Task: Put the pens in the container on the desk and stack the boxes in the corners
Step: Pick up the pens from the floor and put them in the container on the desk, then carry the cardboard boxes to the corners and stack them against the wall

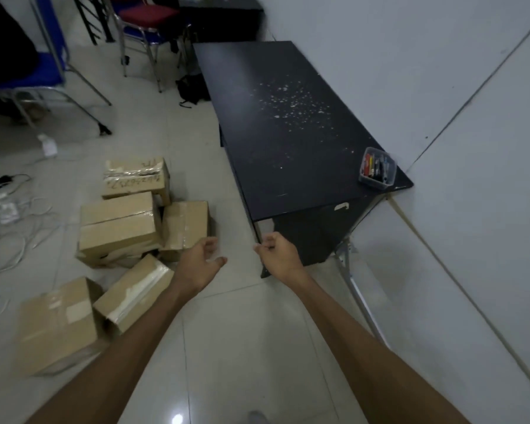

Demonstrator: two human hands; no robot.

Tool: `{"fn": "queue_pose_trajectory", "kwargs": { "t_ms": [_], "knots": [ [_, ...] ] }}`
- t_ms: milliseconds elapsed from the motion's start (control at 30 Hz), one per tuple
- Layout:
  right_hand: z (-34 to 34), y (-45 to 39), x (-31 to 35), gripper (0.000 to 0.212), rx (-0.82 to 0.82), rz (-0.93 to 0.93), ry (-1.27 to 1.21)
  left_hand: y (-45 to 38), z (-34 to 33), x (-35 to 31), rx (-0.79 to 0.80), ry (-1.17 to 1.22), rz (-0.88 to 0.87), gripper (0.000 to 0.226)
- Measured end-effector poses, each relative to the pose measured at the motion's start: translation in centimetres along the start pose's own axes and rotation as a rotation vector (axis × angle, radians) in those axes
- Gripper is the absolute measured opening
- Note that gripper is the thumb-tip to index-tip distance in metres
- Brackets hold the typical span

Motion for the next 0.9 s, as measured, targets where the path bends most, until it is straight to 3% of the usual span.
{"fn": "queue_pose_trajectory", "kwargs": {
  "t_ms": [600,900],
  "knots": [
    [-21.7,-4.8,-2.2,0.039,0.24,0.001,0.112,2.6,7.9,20.3,-0.181,0.229,0.25,0.053],
    [-36.1,-11.6,-5.4,0.039,0.243,-0.055,0.159,-1.0,13.7,37.8,-0.165,0.303,0.353,0.055]
  ]
}}
Point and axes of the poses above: each hand's wrist, its own y-axis away from the middle knuckle, its own z-axis out of the back of the hand, x = y × z, the point moved 5 cm from there along -y, towards the middle knuckle, and after that the axes turned 7 degrees about x, right-handed, at the moved point
